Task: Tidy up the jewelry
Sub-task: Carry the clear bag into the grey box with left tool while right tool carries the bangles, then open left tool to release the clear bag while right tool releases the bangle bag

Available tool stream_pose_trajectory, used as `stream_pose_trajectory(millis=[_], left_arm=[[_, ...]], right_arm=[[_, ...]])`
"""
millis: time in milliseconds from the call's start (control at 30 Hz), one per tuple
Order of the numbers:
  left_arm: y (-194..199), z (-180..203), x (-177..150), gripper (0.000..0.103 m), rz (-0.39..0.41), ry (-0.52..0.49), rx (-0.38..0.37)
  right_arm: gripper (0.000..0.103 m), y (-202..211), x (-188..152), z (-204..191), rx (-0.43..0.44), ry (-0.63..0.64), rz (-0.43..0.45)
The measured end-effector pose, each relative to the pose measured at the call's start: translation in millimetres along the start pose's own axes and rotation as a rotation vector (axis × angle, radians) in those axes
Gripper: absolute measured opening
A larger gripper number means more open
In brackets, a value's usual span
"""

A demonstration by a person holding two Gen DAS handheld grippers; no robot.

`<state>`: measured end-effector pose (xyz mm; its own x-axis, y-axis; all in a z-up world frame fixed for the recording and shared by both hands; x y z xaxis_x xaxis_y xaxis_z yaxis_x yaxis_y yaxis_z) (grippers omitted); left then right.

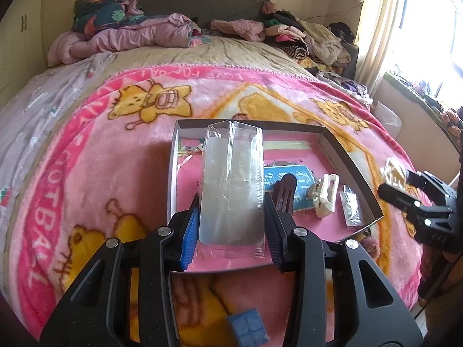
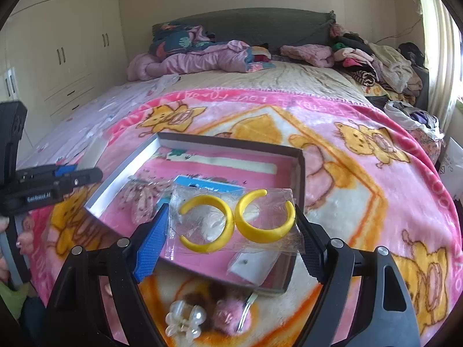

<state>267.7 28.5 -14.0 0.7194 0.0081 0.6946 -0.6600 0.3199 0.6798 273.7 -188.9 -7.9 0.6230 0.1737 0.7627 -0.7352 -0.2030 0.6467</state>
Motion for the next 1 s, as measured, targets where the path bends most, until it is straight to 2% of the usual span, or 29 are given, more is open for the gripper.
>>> stream_pose_trajectory(millis=[467,1000], left_arm=[[-39,1,-3,0.032,-0.055,-0.016,-0.031],[-67,8,-17,0.032,-0.101,-0.026,-0.048]], right_arm=[[0.078,-30,4,14,-0.046,-0.020,-0.031],[0.078,-60,-5,8,-0.030,-0.022,-0.088]])
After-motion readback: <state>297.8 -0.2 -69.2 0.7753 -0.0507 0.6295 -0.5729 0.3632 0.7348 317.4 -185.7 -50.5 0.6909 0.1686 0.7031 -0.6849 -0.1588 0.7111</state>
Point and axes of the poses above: each gripper's, at about its wrist camera, not at the fingertips, and y roughly against the way its jaws point, z to its right, x to its top, the point moved 4 cm from there along -y, roughly the way its jaws point, and after that the axes turned 8 degrees about -x, right-handed, at the moved point
